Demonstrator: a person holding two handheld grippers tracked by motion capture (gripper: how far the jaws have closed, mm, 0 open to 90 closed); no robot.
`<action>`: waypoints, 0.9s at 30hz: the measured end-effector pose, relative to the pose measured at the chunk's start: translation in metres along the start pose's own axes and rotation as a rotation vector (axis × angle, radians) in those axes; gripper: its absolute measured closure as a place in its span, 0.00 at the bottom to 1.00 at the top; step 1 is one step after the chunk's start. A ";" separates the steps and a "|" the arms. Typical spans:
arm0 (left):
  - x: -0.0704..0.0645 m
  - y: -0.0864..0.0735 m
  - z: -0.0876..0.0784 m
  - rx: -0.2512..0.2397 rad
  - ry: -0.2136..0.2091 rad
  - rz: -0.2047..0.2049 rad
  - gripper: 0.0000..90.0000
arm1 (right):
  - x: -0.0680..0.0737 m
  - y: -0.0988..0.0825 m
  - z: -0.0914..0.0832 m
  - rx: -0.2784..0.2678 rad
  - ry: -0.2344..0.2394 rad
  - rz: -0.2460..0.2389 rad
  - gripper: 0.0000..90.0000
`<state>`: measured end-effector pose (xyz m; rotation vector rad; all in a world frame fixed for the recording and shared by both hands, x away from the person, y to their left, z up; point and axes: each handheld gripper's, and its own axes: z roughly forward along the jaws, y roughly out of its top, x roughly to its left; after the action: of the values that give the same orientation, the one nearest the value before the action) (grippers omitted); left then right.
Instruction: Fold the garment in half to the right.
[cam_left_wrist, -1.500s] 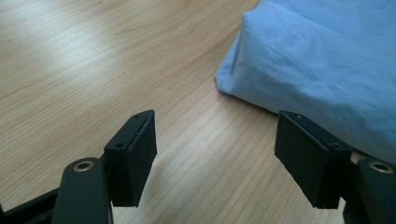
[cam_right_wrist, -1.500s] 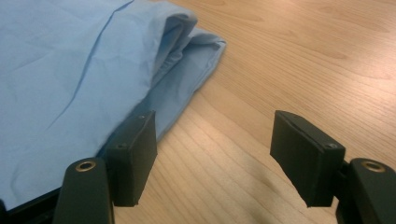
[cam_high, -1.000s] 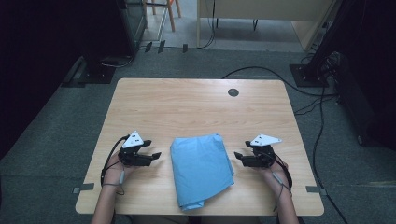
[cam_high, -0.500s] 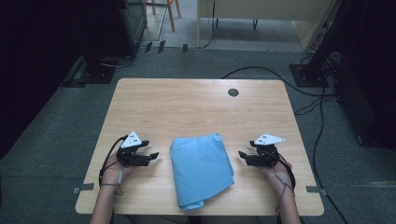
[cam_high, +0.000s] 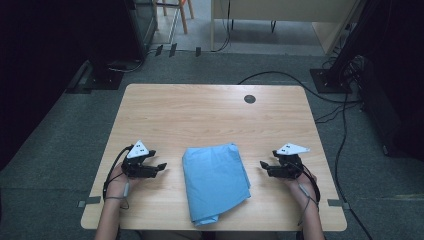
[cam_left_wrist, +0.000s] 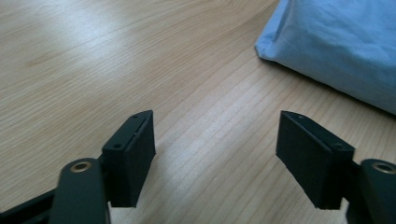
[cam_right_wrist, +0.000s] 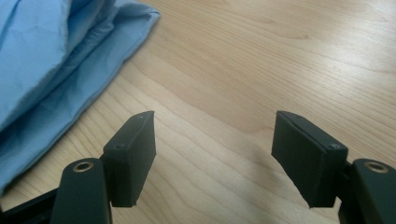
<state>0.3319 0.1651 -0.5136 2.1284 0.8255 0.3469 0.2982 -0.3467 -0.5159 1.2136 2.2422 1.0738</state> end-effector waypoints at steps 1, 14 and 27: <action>0.000 0.000 0.000 0.000 0.003 0.001 0.31 | -0.002 -0.001 -0.001 -0.003 -0.004 0.006 0.34; 0.006 -0.004 -0.003 0.017 0.027 -0.016 0.22 | -0.007 -0.003 -0.003 0.008 -0.011 0.028 0.27; 0.011 -0.009 -0.006 0.044 0.063 -0.013 0.22 | -0.013 -0.008 -0.003 0.040 -0.025 0.029 0.24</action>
<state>0.3333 0.1802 -0.5165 2.1618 0.8902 0.3940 0.2989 -0.3616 -0.5206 1.2725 2.2432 1.0234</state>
